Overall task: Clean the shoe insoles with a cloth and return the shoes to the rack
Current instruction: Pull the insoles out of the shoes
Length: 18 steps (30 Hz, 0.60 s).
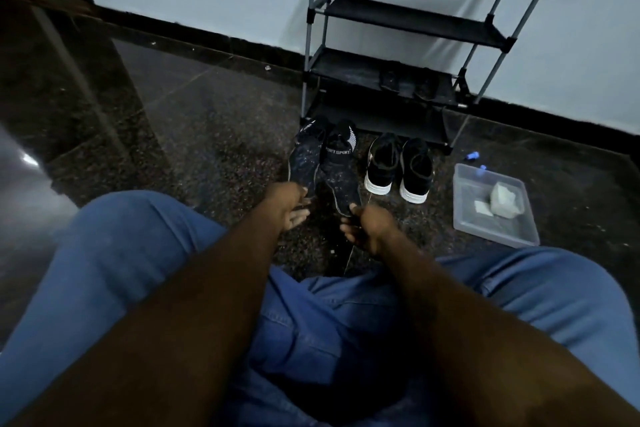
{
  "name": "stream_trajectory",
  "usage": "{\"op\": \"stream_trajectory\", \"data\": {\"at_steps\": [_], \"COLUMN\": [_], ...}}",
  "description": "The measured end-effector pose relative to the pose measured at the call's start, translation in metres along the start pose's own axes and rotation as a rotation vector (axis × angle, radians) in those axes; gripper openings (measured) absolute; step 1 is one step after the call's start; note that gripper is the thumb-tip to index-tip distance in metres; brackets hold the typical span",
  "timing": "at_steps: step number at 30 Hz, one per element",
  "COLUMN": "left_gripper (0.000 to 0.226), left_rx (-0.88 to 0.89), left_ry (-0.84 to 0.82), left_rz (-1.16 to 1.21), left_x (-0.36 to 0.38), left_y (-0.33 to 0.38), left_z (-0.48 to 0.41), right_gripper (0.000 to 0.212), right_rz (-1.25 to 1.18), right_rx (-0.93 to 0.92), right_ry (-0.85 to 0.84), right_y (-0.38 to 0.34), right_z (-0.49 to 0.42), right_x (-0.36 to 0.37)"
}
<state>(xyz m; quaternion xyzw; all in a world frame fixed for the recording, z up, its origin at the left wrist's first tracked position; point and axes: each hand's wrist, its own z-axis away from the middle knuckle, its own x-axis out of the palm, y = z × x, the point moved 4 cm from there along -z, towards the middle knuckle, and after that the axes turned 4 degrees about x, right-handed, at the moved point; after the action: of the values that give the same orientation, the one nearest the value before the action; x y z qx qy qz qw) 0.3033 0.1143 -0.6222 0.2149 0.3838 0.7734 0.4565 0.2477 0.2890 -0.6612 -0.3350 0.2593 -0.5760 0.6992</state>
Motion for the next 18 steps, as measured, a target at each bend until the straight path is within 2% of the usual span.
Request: {"op": "stream_trajectory", "data": {"at_steps": [5, 15, 18], "left_gripper": [0.032, 0.034, 0.035], "left_rx": [-0.082, -0.226, -0.256], "left_ry": [0.010, -0.021, -0.007], "left_rz": [0.046, 0.040, 0.041], "left_x": [0.003, 0.009, 0.012], "left_y": [-0.034, -0.073, -0.075], "left_z": [-0.019, -0.063, -0.073], "right_gripper": [0.026, 0.027, 0.020], "right_rz": [0.018, -0.024, -0.042], "right_rx": [0.062, 0.164, 0.151], "right_ry": [0.037, 0.034, 0.046], "right_y": [0.032, 0.054, 0.060], "right_z": [-0.019, -0.060, -0.072], "right_x": [-0.020, 0.007, 0.019]}}
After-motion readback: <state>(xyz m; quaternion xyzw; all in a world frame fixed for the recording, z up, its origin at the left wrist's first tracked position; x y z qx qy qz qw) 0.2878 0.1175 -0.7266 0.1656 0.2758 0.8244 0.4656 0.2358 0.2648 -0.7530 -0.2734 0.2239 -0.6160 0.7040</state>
